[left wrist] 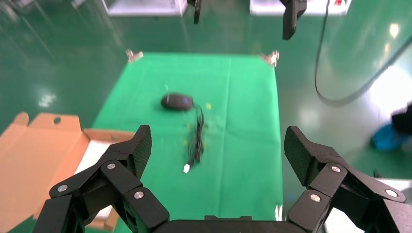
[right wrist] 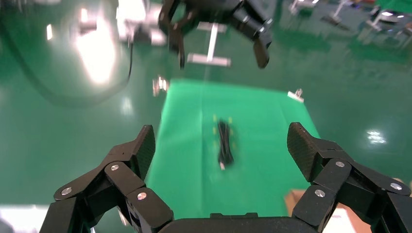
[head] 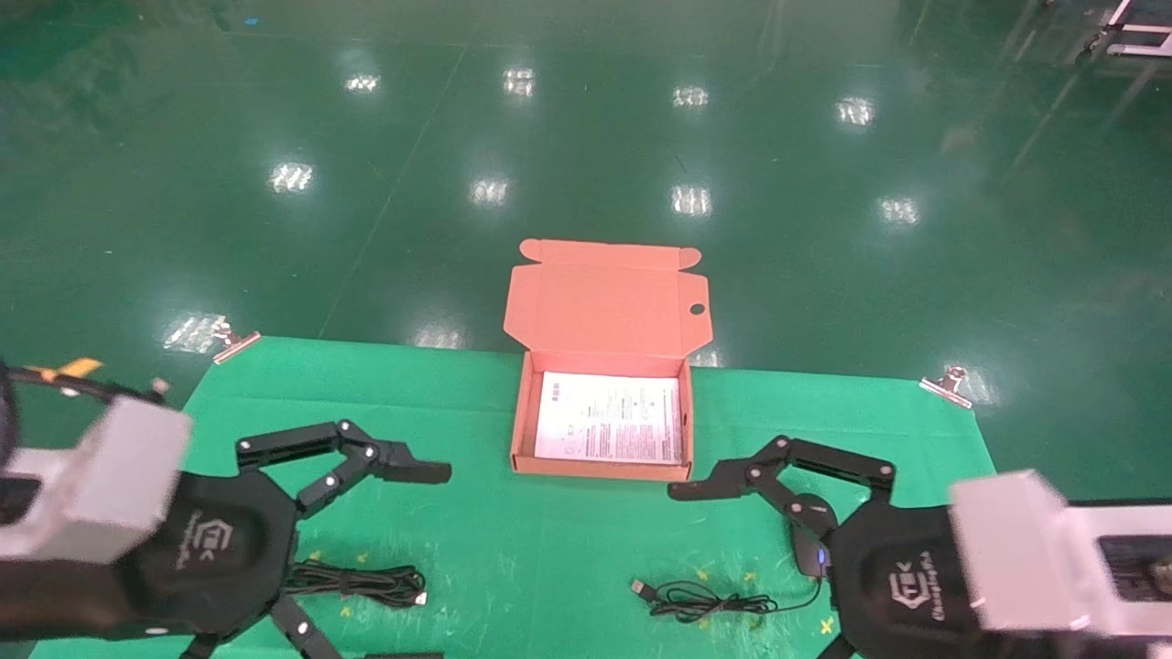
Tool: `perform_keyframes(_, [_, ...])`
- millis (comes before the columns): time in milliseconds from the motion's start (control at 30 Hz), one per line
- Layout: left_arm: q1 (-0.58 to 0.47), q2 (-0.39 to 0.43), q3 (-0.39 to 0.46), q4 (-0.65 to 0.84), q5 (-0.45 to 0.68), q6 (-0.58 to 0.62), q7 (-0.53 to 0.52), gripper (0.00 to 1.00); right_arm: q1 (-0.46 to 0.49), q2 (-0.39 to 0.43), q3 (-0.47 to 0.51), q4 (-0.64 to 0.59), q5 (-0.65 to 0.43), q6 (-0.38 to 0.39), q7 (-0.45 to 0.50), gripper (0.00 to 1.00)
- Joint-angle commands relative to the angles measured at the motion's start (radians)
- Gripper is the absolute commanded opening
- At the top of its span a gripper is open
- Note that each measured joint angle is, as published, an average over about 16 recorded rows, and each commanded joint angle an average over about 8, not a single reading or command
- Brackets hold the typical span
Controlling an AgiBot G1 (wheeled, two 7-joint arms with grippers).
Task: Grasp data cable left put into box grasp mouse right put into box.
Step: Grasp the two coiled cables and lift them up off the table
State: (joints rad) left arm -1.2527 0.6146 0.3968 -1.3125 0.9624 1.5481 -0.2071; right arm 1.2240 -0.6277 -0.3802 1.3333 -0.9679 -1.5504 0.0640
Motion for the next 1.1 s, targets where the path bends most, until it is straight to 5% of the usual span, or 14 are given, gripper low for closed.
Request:
perform_keyframes(33, [-0.045,0.007,0.025,-0.004,0.052,0.021,-0.003,1.0,0.032,-0.006,-0.017,0.008,-0.049,-0.013,-0.023,1.0])
perform_keyframes(600, [-0.352,0.099,0.451,0.02,0.368,0.035,0.074,1.0,0.358,-0.099,-0.452,0.022,-0.467,-0.011,-0.31,1.0])
perform_keyframes(1100, [-0.377,0.201,0.65,0.11,0.693,-0.062,0.08,1.0,0.31,-0.168,-0.601,0.019,-0.732,0.143,-0.287,1.0])
